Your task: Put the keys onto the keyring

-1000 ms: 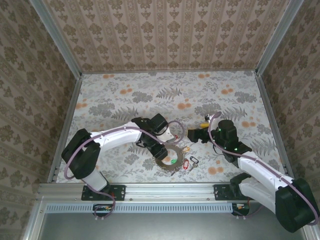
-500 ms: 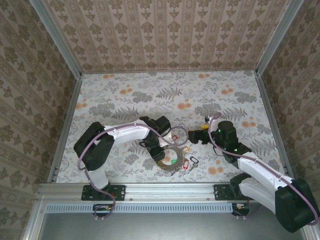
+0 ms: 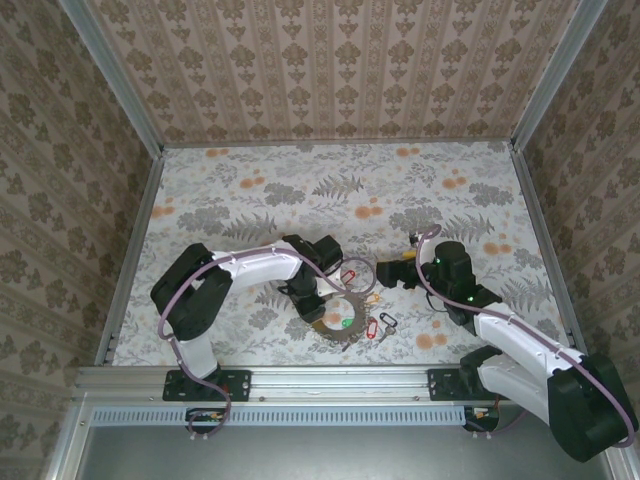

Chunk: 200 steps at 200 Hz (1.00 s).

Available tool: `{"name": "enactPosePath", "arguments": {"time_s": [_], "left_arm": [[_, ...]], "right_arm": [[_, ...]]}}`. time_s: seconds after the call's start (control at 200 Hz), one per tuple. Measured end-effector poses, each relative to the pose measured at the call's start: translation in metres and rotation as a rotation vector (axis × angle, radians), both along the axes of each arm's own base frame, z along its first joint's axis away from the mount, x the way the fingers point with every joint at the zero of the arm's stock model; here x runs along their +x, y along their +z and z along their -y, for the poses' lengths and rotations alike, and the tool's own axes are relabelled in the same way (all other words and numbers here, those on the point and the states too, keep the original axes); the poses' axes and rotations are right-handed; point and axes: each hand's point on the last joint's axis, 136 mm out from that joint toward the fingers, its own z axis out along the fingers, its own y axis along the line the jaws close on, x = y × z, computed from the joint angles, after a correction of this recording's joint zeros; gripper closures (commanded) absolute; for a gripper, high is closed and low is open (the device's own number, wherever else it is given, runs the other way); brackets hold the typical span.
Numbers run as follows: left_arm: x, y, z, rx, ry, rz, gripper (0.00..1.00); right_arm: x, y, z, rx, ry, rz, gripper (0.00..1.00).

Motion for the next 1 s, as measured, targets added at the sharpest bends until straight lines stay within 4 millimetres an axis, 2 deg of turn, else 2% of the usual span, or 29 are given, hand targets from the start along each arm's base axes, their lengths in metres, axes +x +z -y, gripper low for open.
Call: {"name": "enactPosePath", "arguments": {"time_s": [0.14, 0.26, 0.365, 0.595, 0.77, 1.0], "left_arm": [[0.002, 0.0, -0.002, 0.013, 0.003, 0.017, 0.79], [0.004, 0.0, -0.004, 0.021, 0.0, 0.03, 0.92], [0.003, 0.001, -0.003, 0.019, 0.006, 0.031, 0.98], [0.004, 0.012, -0.001, -0.027, 0.059, 0.035, 1.0], [0.021, 0.023, -0.007, -0.069, 0.191, 0.031, 1.0], [0.028, 0.022, -0.006, -0.113, 0.289, -0.001, 1.0]], "right_arm": [[0.0, 0.0, 0.0, 0.001, 0.0, 0.002, 0.04], [0.0, 0.0, 0.0, 0.001, 0.0, 0.002, 0.04], [0.0, 0.001, 0.0, 0.001, 0.0, 0.003, 0.04], [0.001, 0.001, 0.0, 0.002, 0.0, 0.005, 0.04], [0.001, 0.001, 0.0, 0.002, 0.0, 0.005, 0.04], [0.001, 0.001, 0.0, 0.002, 0.0, 0.005, 0.04]]}}
